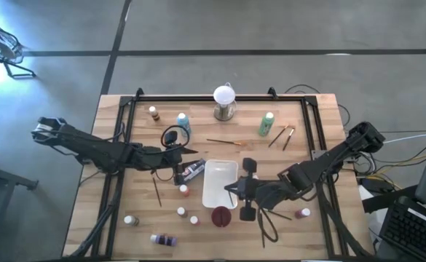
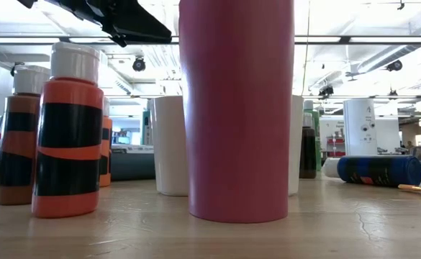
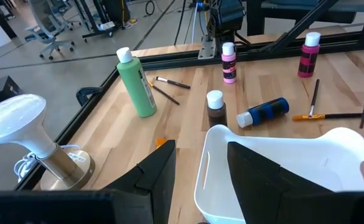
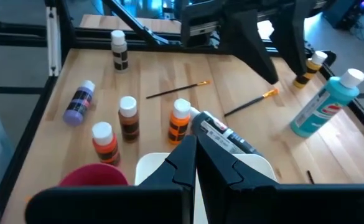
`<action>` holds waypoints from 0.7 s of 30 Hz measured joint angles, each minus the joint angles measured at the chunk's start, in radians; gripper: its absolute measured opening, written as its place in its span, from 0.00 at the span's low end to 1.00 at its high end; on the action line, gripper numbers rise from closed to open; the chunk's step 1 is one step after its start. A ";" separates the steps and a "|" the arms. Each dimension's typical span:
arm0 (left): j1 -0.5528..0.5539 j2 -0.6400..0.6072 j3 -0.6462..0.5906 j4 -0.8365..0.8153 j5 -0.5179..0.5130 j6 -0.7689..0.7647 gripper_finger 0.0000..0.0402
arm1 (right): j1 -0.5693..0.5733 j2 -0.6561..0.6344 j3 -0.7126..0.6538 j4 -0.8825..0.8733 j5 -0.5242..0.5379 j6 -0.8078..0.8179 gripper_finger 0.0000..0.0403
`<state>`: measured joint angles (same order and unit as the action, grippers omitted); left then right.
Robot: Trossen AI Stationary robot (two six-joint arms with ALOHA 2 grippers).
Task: Pick & Place Paint Supplies
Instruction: Put the gold paint brush into the red cup
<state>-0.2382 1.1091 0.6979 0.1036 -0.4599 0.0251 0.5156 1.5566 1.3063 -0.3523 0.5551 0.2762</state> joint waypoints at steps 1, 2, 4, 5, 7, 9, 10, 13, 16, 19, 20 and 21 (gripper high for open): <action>0.000 0.000 0.000 0.000 0.000 0.000 0.38 | 0.000 0.000 -0.001 0.000 -0.003 -0.005 0.02; 0.000 0.000 0.000 0.000 0.000 0.000 0.38 | 0.000 -0.001 -0.001 0.002 -0.006 -0.010 0.02; 0.000 0.000 0.000 0.000 0.000 0.000 0.38 | 0.000 -0.002 -0.004 0.018 -0.007 -0.022 0.02; 0.001 0.000 0.000 0.000 0.000 0.000 0.38 | 0.000 -0.002 -0.006 0.030 -0.012 -0.031 0.02; 0.001 0.000 0.000 0.000 0.000 0.001 0.38 | 0.000 -0.002 -0.007 0.060 -0.033 -0.049 0.02; 0.001 0.000 0.000 0.000 0.000 0.001 0.38 | 0.000 -0.002 -0.007 0.095 -0.056 -0.074 0.02; 0.001 0.000 0.000 0.000 0.000 0.001 0.38 | 0.001 -0.002 -0.007 0.110 -0.067 -0.090 0.02; 0.001 0.000 0.000 0.000 0.000 0.001 0.38 | 0.002 -0.011 -0.007 0.128 -0.087 -0.127 0.02; 0.001 0.000 0.000 0.000 0.000 0.001 0.38 | 0.004 -0.022 -0.007 0.132 -0.086 -0.149 0.02; 0.001 -0.001 0.000 0.000 0.000 0.001 0.38 | 0.004 -0.029 -0.007 0.137 -0.086 -0.183 0.02; 0.001 -0.001 0.000 0.000 0.000 0.001 0.38 | 0.004 -0.033 -0.007 0.141 -0.087 -0.192 0.02; 0.001 -0.001 0.000 0.000 0.000 0.001 0.38 | 0.005 -0.036 -0.007 0.153 -0.089 -0.202 0.02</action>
<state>-0.2375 1.1084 0.6983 0.1036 -0.4603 0.0265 0.5208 1.5207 1.2991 -0.1989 0.4660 0.0742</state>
